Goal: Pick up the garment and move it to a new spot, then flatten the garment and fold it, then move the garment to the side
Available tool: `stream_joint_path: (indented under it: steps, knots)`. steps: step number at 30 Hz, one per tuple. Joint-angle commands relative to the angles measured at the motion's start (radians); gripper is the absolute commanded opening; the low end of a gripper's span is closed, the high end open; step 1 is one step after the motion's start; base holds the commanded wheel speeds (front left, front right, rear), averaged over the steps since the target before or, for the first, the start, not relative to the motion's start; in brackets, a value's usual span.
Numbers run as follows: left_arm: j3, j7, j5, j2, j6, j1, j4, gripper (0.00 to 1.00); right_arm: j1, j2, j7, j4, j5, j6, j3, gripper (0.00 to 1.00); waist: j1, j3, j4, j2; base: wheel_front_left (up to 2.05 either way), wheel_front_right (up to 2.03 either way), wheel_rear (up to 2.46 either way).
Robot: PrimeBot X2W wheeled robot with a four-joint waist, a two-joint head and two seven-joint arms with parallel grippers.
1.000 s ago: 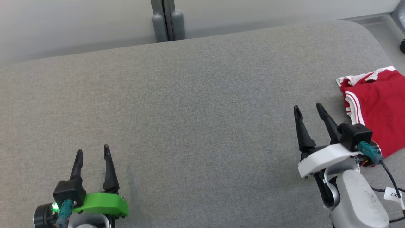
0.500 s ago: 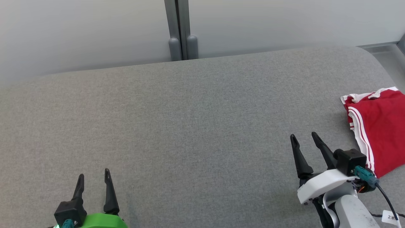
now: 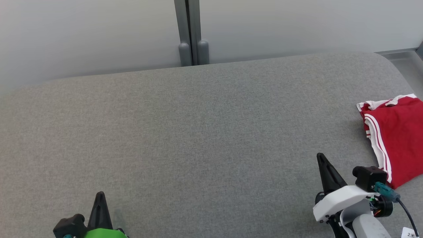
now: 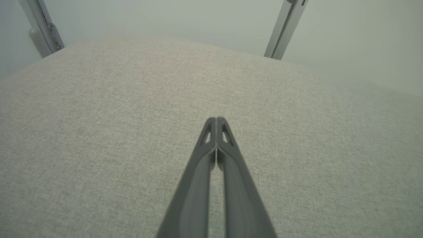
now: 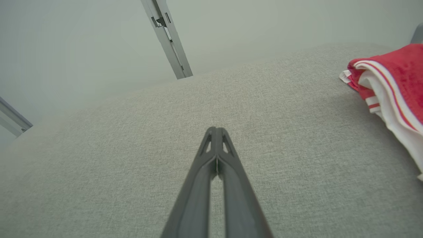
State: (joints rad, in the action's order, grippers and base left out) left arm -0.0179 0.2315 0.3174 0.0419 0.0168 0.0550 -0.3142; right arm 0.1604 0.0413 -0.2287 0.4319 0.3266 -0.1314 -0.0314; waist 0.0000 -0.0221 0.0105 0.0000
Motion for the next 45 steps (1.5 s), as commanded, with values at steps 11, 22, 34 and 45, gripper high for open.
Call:
stream_joint_path:
  steps: [11, 22, 34, 45]
  knots:
    - [0.023, -0.053, 0.221, 0.004, -0.027, -0.041, 0.028, 0.0, 0.003, 0.004, 0.054, -0.051, 0.22, 0.0, 0.025, 0.0, 0.0, 0.002, -0.001, 0.0, 0.0, 0.0, 0.0]
    - [0.04, -0.098, 0.385, 0.005, -0.046, -0.061, 0.036, 0.0, -0.006, 0.005, 0.098, -0.073, 0.384, 0.0, 0.043, 0.0, 0.0, 0.004, -0.002, 0.0, 0.0, 0.0, 0.0]
    - [0.056, -0.141, 0.546, 0.006, -0.064, -0.081, 0.043, 0.0, -0.014, 0.006, 0.141, -0.095, 0.542, 0.0, 0.062, 0.0, 0.0, 0.005, -0.003, 0.0, 0.0, 0.0, 0.0]
    - [0.07, -0.178, 0.678, 0.007, -0.08, -0.098, 0.048, 0.0, -0.021, 0.007, 0.177, -0.112, 0.673, 0.001, 0.077, 0.0, 0.0, 0.007, -0.004, 0.0, 0.0, 0.0, 0.0]
